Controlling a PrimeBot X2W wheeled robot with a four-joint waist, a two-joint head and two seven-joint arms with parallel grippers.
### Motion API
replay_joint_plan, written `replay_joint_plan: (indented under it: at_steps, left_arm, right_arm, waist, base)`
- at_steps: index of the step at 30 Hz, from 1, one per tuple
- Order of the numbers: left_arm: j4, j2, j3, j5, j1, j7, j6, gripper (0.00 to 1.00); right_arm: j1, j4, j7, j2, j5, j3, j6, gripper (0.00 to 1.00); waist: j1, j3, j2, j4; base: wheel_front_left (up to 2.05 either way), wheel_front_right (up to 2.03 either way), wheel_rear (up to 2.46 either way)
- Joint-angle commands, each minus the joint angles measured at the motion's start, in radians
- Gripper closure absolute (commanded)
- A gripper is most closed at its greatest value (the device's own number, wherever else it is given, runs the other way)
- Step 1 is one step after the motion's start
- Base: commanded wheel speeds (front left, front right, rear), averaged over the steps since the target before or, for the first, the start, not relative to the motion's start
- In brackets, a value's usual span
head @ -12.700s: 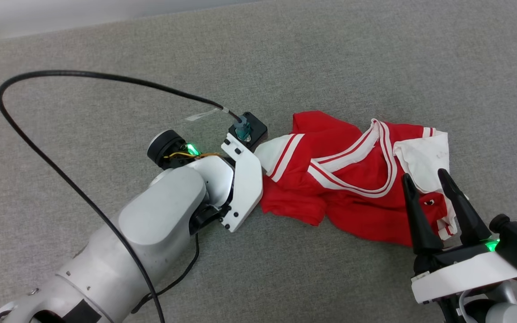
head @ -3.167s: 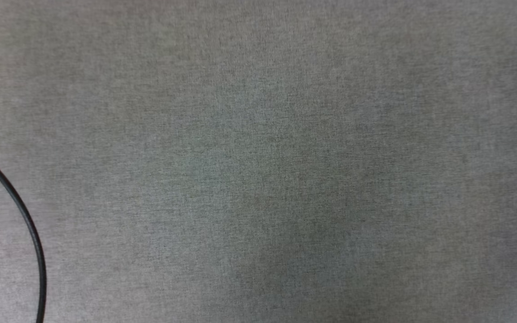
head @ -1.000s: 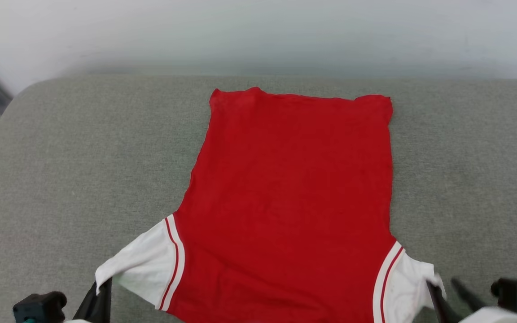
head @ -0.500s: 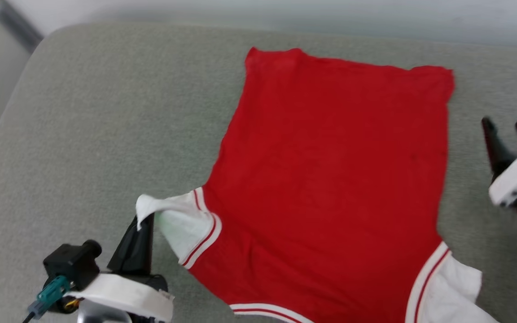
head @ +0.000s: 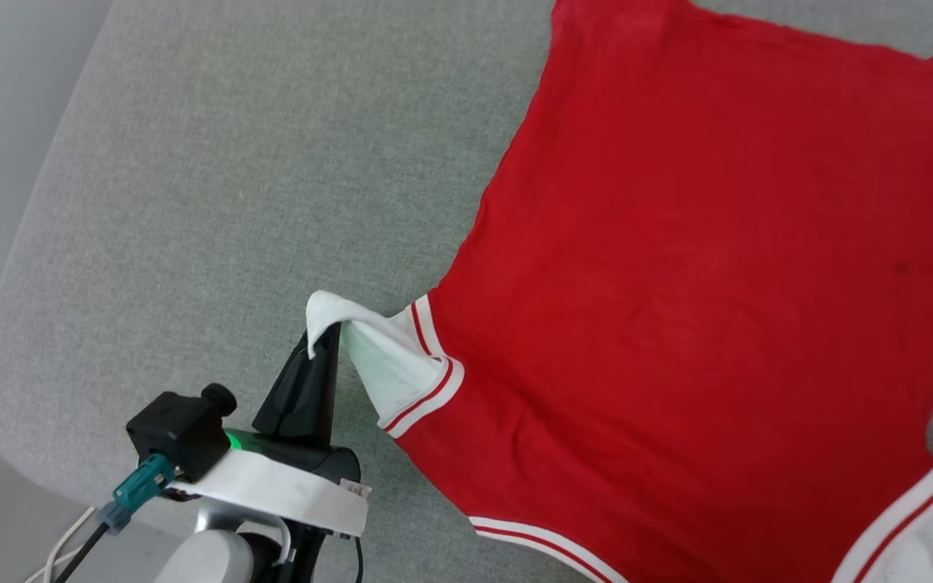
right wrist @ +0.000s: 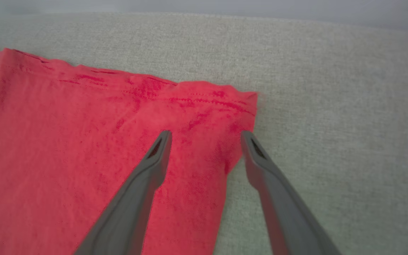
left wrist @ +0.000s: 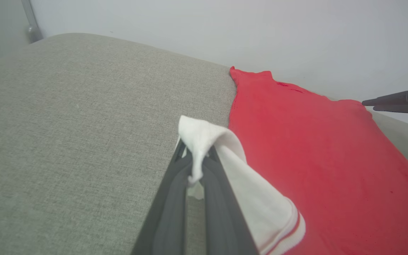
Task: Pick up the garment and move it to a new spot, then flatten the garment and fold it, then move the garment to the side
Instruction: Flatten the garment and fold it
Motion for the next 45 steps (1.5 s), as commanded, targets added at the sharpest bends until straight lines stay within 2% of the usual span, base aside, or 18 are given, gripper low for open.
replay_joint_plan:
  at_steps: [1, 5, 10, 11, 12, 19, 21, 25, 26, 29, 33, 36, 41, 45]
  left_arm:
    - [0.009, -0.012, -0.002, 0.005, -0.024, -0.010, -0.010, 1.00]
    - [0.030, -0.019, -0.004, 0.008, -0.038, -0.017, -0.024, 1.00]
    - [0.048, -0.025, -0.003, 0.011, -0.047, -0.023, -0.034, 1.00]
    - [0.050, -0.026, -0.003, 0.010, -0.047, -0.024, -0.036, 1.00]
    - [0.058, -0.030, -0.009, 0.009, -0.052, -0.024, -0.043, 1.00]
    - [0.081, -0.024, -0.014, 0.003, -0.032, -0.019, -0.041, 1.00]
    - [0.088, -0.017, -0.013, 0.000, -0.019, -0.014, -0.037, 1.00]
    - [0.100, -0.004, -0.008, -0.012, 0.013, 0.003, -0.024, 1.00]
    - [0.104, 0.007, 0.000, -0.017, 0.038, 0.016, -0.007, 1.00]
    - [0.107, 0.026, 0.017, -0.025, 0.065, 0.032, 0.013, 1.00]
    - [0.114, 0.040, 0.044, -0.044, 0.108, 0.045, 0.044, 1.00]
    - [0.121, 0.055, 0.060, -0.062, 0.132, 0.061, 0.052, 1.00]
    - [0.127, 0.090, 0.084, -0.076, 0.176, 0.084, 0.070, 1.00]
    - [0.122, 0.113, 0.103, -0.088, 0.207, 0.100, 0.083, 1.00]
  right_arm:
    - [-0.034, 0.016, 0.024, -0.013, -0.027, -0.002, 0.000, 0.00]
    - [-0.057, 0.072, 0.090, 0.007, -0.074, -0.034, 0.000, 0.00]
    - [-0.009, 0.169, 0.194, 0.062, -0.130, -0.095, -0.001, 0.02]
    - [-0.004, 0.177, 0.212, 0.070, -0.140, -0.105, -0.001, 0.62]
    - [-0.014, 0.168, 0.223, 0.085, -0.164, -0.128, -0.001, 1.00]
    - [-0.058, 0.103, 0.194, 0.051, -0.182, -0.114, 0.000, 1.00]
    - [-0.065, 0.085, 0.196, 0.024, -0.178, -0.107, -0.001, 1.00]
    - [-0.028, 0.055, 0.219, -0.013, -0.157, -0.044, 0.000, 1.00]
    - [0.034, 0.006, 0.233, -0.034, -0.109, 0.013, 0.000, 1.00]
    - [0.124, -0.074, 0.231, -0.055, -0.040, 0.047, 0.000, 1.00]
    - [0.284, -0.201, 0.226, -0.077, 0.051, 0.059, 0.000, 1.00]
    - [0.417, -0.317, 0.220, -0.084, 0.104, 0.030, 0.000, 1.00]
    - [0.667, -0.493, 0.203, -0.049, 0.145, -0.041, 0.000, 1.00]
    - [0.854, -0.598, 0.194, 0.010, 0.149, -0.096, 0.000, 1.00]
  waist:
    - [-0.0002, 0.053, 0.0000, 0.043]
    - [-0.0002, 0.084, 0.0000, 0.045]
    - [-0.0002, 0.096, 0.0000, 0.042]
    - [-0.0002, 0.096, 0.0000, 0.042]
    - [-0.0002, 0.094, 0.0000, 0.043]
    - [-0.0002, 0.049, 0.0000, 0.040]
    - [-0.0002, 0.023, 0.0000, 0.034]
    - [-0.0002, -0.041, 0.0000, 0.007]
    - [-0.0002, -0.087, 0.0000, -0.023]
    - [-0.0002, -0.132, 0.0000, -0.065]
    - [-0.0002, -0.187, 0.0000, -0.128]
    - [-0.0002, -0.215, 0.0000, -0.172]
    - [-0.0002, -0.262, 0.0000, -0.237]
    - [-0.0002, -0.291, 0.0000, -0.277]
  base:
    - [0.00, 0.00, 0.00]
    - [0.00, 0.00, 0.00]
    - [0.00, 0.00, 0.00]
    - [0.00, 0.00, 0.00]
    - [0.00, 0.00, 0.00]
    - [0.00, 0.00, 0.00]
    - [0.00, 0.00, 0.00]
    - [0.00, 0.00, 0.00]
    - [0.00, 0.00, 0.00]
    - [0.00, 0.00, 0.00]
    - [0.00, 0.00, 0.00]
    - [0.00, 0.00, 0.00]
    - [0.00, 0.00, 0.00]
    - [0.00, 0.00, 0.00]
